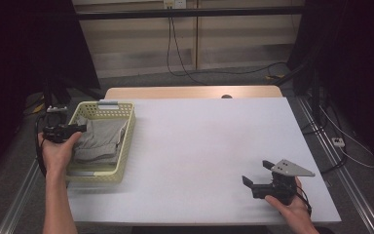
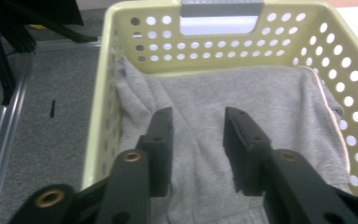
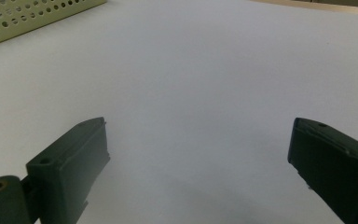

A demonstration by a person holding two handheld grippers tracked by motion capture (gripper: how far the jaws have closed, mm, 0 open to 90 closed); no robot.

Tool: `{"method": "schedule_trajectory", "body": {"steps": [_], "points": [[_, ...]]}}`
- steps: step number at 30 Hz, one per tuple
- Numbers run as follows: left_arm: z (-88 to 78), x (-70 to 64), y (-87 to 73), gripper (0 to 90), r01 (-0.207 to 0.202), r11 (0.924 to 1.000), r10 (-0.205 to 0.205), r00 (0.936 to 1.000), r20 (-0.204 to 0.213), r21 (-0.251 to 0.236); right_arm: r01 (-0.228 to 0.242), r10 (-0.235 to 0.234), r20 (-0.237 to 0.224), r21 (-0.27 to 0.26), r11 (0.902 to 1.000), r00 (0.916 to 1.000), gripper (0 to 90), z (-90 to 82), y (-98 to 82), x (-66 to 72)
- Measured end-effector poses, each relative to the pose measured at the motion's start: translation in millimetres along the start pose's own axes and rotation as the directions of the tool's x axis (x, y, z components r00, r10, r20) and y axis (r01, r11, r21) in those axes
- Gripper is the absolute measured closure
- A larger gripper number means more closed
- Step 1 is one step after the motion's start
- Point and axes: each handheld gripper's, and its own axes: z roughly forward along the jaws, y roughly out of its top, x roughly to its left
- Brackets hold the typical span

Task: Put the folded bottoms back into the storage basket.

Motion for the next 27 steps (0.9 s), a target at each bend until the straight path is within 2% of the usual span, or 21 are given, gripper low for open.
{"method": "schedule_trajectory", "body": {"steps": [4,9,12,15,16,18,19,23,26,27], "points": [[13.4,-3.6,-2.0,80.2,-0.025,0.9977,0.025,0.9997,0.006,0.064,-0.004,0.004,0.001,0.001,1.0000,1.0000,4.6,-0.2,-0.1,-0.2],[28.3,-2.4,-6.9,89.4,-0.032,0.9915,0.034,0.9993,-0.018,0.126,-0.005,0.005,-0.002,0.001,1.0000,1.0000,4.6,-0.3,-0.1,-0.1],[32.3,1.0,-9.9,90.0,-0.016,0.9912,0.019,0.9996,-0.021,0.131,-0.009,0.009,-0.002,0.001,1.0000,1.0000,4.6,-0.4,-0.4,-0.4],[34.3,3.1,-10.3,90.0,-0.002,0.9894,0.009,0.9986,-0.052,0.145,-0.011,0.011,0.001,0.001,0.9999,0.9999,4.6,-0.3,-0.4,-0.7],[35.8,3.4,-10.6,90.0,-0.004,0.9873,0.013,0.9983,-0.056,0.159,-0.011,0.011,0.001,0.002,0.9999,0.9999,4.6,-0.2,-0.4,-0.6],[40.3,2.4,-11.5,90.0,0.000,0.9822,0.022,0.9934,-0.113,0.188,-0.012,0.012,-0.002,0.003,0.9999,0.9999,4.6,0.5,-0.4,-0.3],[41.8,2.4,-11.7,90.0,0.004,0.9794,0.022,0.9916,-0.128,0.202,-0.010,0.010,-0.003,0.003,0.9999,0.9999,4.6,0.8,-0.3,-0.2],[47.8,3.9,-13.4,90.0,0.026,0.9680,0.012,0.9886,-0.150,0.250,-0.008,0.008,-0.003,0.004,1.0000,1.0000,4.6,1.5,-0.3,0.3],[51.9,4.0,-14.4,90.0,0.028,0.9580,0.019,0.9864,-0.163,0.285,-0.010,0.010,-0.002,0.005,0.9999,1.0000,4.6,1.3,-0.4,-0.2],[52.7,4.2,-14.3,90.0,0.043,0.9552,0.010,0.9842,-0.177,0.293,-0.010,0.010,-0.002,0.005,0.9999,1.0000,4.6,1.3,-0.5,-0.2]]}}
